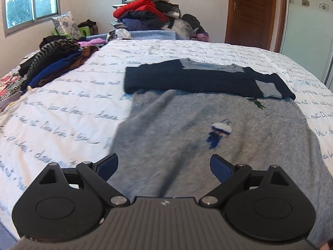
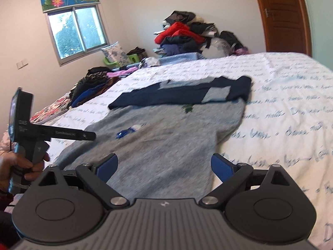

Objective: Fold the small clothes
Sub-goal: 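Move both grippers to the hem of the grey sweater, then grasp the sweater hem with the left gripper while the right gripper grasps the hem too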

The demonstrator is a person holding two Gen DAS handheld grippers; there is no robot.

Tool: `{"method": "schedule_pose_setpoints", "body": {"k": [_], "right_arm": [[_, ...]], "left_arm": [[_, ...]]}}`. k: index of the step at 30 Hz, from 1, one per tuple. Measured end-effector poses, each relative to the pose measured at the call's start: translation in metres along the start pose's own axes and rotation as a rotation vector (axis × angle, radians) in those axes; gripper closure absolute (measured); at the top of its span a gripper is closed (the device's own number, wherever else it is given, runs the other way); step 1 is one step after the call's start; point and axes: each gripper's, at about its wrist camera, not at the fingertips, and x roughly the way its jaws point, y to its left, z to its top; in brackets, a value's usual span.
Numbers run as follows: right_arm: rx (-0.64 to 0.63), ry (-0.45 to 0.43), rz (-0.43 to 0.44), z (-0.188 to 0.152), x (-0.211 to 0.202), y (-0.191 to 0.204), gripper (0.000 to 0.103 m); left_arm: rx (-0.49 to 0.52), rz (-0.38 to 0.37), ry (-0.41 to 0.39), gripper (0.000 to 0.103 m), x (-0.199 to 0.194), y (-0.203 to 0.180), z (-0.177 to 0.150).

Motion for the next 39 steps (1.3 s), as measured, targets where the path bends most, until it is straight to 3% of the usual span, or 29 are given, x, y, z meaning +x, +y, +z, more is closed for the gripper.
{"method": "schedule_pose_setpoints", "body": {"k": [6, 17, 20, 23, 29, 35, 39], "right_arm": [[0.0, 0.028, 0.0, -0.016, 0.002, 0.0, 0.006], [0.153, 0.06, 0.032, -0.039, -0.007, -0.033, 0.006], [0.155, 0.074, 0.046, -0.043, -0.006, -0.034, 0.006], [0.154, 0.09, 0.07, -0.046, -0.004, -0.032, 0.006], [0.226, 0.107, 0.194, -0.054, -0.003, -0.038, 0.006], [0.376, 0.091, 0.361, -0.058, 0.007, -0.057, 0.005], [0.416, 0.088, 0.439, -0.057, 0.015, -0.06, 0.005]], "left_arm": [[-0.046, 0.011, -0.022, 0.009, -0.031, 0.053, -0.018], [-0.131, -0.141, 0.049, 0.009, -0.028, 0.104, -0.053], [-0.171, -0.176, 0.092, 0.009, -0.017, 0.11, -0.065], [-0.185, -0.206, 0.079, 0.009, -0.016, 0.116, -0.072], [-0.172, -0.328, 0.061, 0.004, -0.012, 0.123, -0.081], [-0.139, -0.449, 0.063, 0.002, -0.007, 0.119, -0.079], [-0.173, -0.616, 0.077, 0.002, 0.002, 0.116, -0.077]]}}
